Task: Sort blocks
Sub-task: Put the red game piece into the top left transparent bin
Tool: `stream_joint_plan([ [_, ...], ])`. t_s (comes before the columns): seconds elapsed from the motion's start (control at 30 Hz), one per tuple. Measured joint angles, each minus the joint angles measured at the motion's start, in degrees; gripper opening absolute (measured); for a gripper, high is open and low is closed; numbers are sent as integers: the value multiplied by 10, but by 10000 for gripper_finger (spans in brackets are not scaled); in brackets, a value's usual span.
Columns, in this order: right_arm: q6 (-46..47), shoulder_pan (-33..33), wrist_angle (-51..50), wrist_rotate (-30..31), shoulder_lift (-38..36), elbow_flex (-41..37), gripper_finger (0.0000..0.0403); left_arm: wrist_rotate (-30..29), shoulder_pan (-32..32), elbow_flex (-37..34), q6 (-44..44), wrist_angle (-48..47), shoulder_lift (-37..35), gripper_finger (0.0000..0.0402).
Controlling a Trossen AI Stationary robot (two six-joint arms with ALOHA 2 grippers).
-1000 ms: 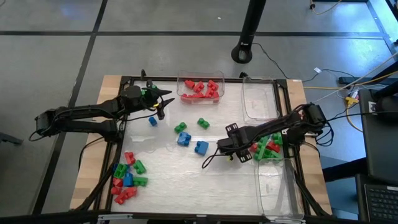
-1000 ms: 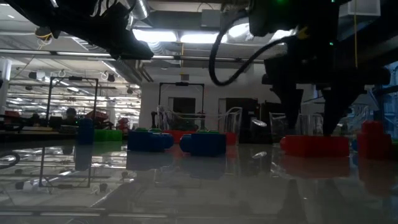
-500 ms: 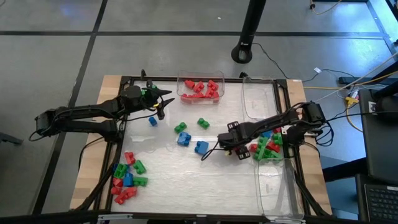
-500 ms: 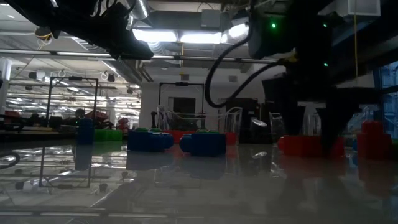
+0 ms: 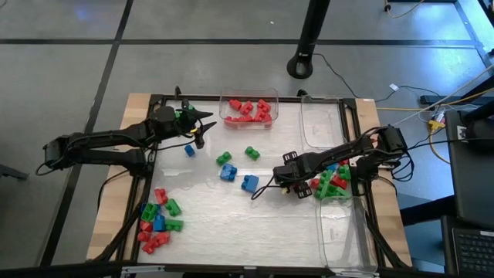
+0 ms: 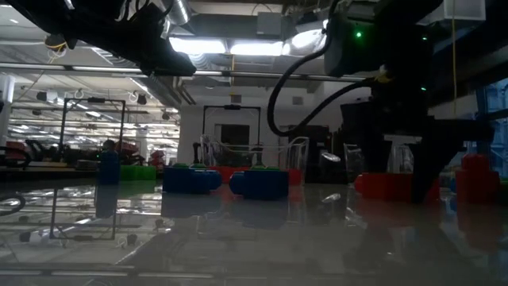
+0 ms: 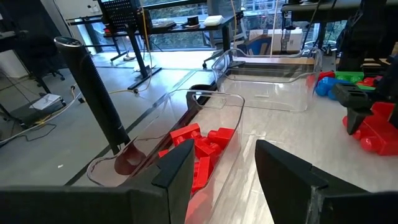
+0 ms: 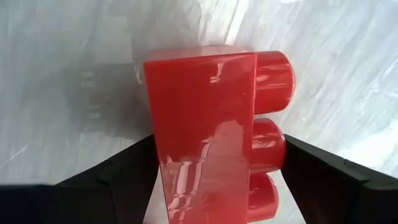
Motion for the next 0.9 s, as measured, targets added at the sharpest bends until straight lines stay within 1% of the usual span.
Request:
stream_joint_plan([
  [0.13,-1,1,0,9,1,0,310,0,0,0,0,0,0,159],
  [0.4,-6,1,11,23,2,0,245,0,0,0,0,0,0,159],
  [0.53,-9,1,11,24,2,0,242,0,0,0,0,0,0,159],
  [0.7,-11,1,9,23,3,1,253,0,0,0,0,0,0,159],
  [0.9,-29,1,-24,24,6,30,236,0,0,0,1,0,0,159],
])
